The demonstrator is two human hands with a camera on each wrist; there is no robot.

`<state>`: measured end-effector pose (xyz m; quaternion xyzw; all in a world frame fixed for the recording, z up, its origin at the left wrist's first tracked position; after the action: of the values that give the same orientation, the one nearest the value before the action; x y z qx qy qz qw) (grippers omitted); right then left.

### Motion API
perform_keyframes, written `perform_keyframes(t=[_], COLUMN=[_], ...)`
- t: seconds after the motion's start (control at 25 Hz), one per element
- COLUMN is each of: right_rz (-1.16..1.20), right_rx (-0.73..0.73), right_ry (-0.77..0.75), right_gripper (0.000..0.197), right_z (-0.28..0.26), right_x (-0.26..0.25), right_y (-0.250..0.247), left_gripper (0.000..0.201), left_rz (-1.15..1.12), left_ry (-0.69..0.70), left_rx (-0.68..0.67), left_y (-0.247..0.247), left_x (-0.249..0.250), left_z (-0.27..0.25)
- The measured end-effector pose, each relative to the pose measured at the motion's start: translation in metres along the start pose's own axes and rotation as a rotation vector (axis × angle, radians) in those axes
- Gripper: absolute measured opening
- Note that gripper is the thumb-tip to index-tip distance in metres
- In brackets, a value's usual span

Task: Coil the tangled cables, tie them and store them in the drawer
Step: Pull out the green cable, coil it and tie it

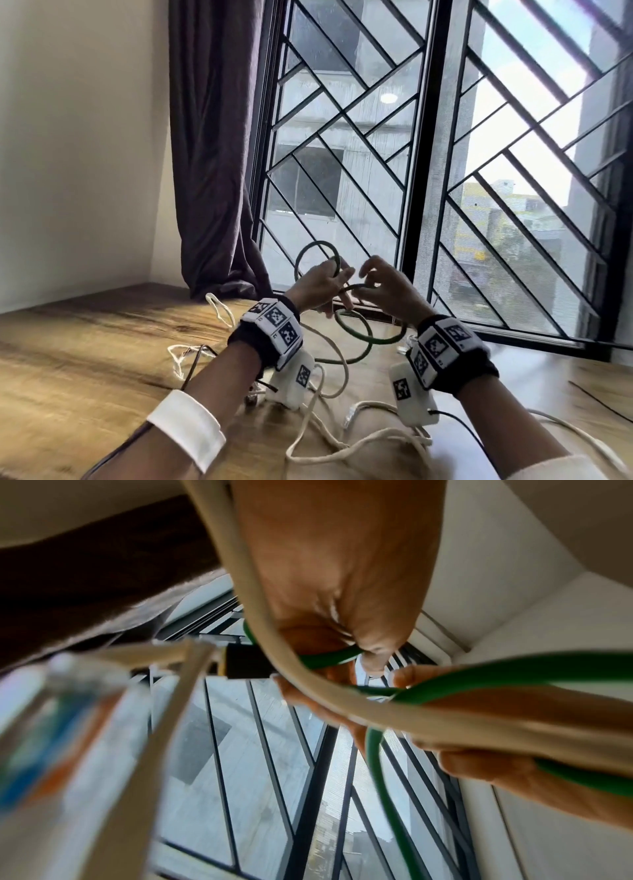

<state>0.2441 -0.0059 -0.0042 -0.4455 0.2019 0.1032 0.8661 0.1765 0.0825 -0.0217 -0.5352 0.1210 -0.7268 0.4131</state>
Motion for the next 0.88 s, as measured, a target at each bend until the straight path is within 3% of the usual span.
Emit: perform_keyframes(t=[0.12, 0.24, 0.36, 0.48, 0.56, 0.6, 0.68, 0.76, 0.8, 0.88], right_rz=[0.678, 1.046, 0.956, 0.464, 0.252, 0.223, 0.301, 0.521, 0.626, 0.738], right_rx=[-0.217, -0.357, -0.451, -0.518, -0.435, -0.346, -0.146, 0.073, 0.188, 0.359], right_ry=[0.231, 0.150, 0.158, 0.344, 0.440, 0.457, 0.415, 0.268, 0.163, -0.022], right_gripper=[0.034, 0.048, 0.049, 0.020, 0.002, 0.010, 0.022, 0.024, 0.023, 0.019], right_z=[-0.010, -0.017, -0.018, -0.024, -0.023, -0.022, -0.018, -0.015, -0.014, -0.014], right_x=[0.009, -0.015, -0.016, 0.021, 0.048, 0.056, 0.058, 0.041, 0.031, 0.015], right_y=[0.019, 0.021, 0.022, 0.027, 0.021, 0.015, -0.001, -0.019, -0.029, -0.044], left_gripper=[0.038, 0.051, 0.061, 0.066, 0.067, 0.067, 0.066, 0.064, 0.062, 0.057], left_rz=[0.467, 0.382, 0.304, 0.171, 0.053, 0.010, -0.042, -0.133, -0.193, -0.251], left_ry=[-0.036, -0.044, -0.081, -0.070, -0.094, -0.109, -0.123, -0.136, -0.145, -0.187], left_rx=[0.173, 0.367, 0.473, 0.549, 0.577, 0.585, 0.602, 0.577, 0.509, 0.233], left_y=[-0.019, -0.042, -0.053, -0.059, -0.063, -0.064, -0.067, -0.069, -0.065, -0.046], left_x=[0.005, 0.005, 0.004, 0.003, -0.003, -0.006, -0.013, -0.018, -0.019, -0.017], left_z=[-0.003, -0.013, -0.017, -0.022, -0.024, -0.024, -0.024, -0.022, -0.018, -0.012])
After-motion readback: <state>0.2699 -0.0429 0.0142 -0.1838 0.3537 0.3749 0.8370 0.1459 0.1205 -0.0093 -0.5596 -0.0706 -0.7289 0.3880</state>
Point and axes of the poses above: each hand's wrist, its own z-axis towards the middle knuckle, its own y-axis out of the palm, x = y × z, the point moved 8 cm from there along z, towards the middle knuckle, and after that the axes turned 8 degrees about -x, right-handed, at the moved point
